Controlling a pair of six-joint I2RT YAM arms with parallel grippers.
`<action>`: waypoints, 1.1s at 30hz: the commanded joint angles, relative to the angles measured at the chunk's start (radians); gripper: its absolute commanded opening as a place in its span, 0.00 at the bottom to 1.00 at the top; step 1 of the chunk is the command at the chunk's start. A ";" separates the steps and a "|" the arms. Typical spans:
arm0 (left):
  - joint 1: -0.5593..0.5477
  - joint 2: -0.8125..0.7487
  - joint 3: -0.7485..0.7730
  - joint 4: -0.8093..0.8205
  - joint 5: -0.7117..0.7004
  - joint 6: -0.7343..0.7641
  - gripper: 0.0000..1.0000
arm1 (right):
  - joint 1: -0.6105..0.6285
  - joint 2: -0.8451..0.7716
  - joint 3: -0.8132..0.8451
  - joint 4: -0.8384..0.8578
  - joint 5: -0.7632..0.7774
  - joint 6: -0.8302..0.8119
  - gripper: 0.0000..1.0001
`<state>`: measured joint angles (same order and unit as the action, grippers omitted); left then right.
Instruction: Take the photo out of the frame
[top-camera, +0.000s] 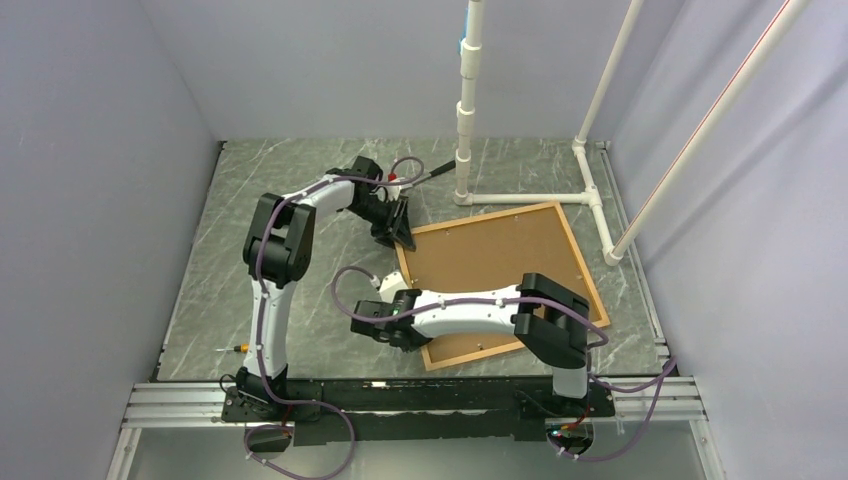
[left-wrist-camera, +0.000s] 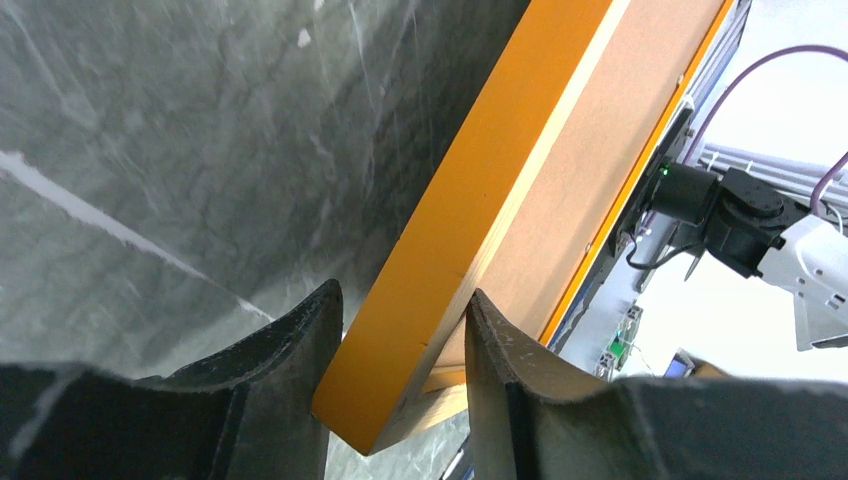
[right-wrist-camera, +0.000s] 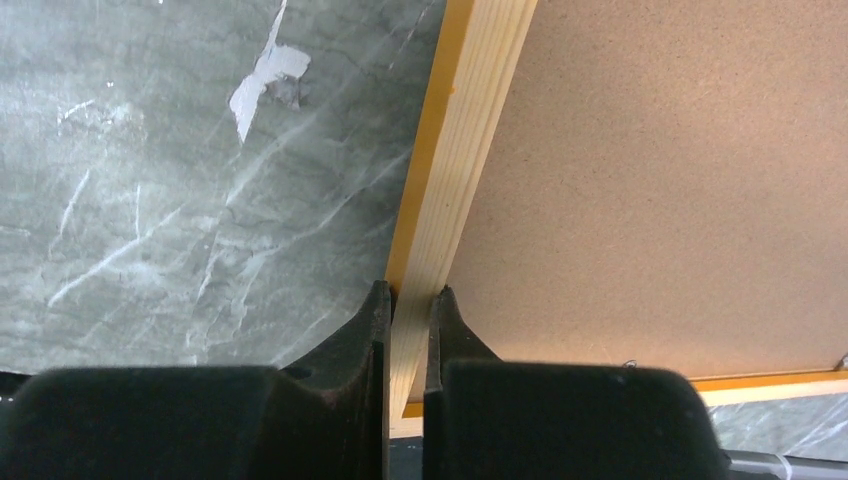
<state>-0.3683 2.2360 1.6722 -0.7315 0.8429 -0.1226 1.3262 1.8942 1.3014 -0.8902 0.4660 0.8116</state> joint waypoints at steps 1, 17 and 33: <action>-0.064 0.028 0.071 0.185 -0.157 -0.035 0.00 | -0.028 0.033 0.024 0.420 -0.060 -0.012 0.00; -0.066 0.136 0.226 0.149 -0.226 -0.123 0.39 | -0.091 0.052 0.016 0.457 0.001 0.038 0.00; -0.038 0.084 0.295 0.026 -0.449 -0.150 0.99 | -0.121 -0.016 -0.075 0.548 0.047 0.123 0.00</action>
<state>-0.4053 2.3280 1.9518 -0.6918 0.4927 -0.2928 1.1984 1.8904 1.2583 -0.5030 0.5255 0.8970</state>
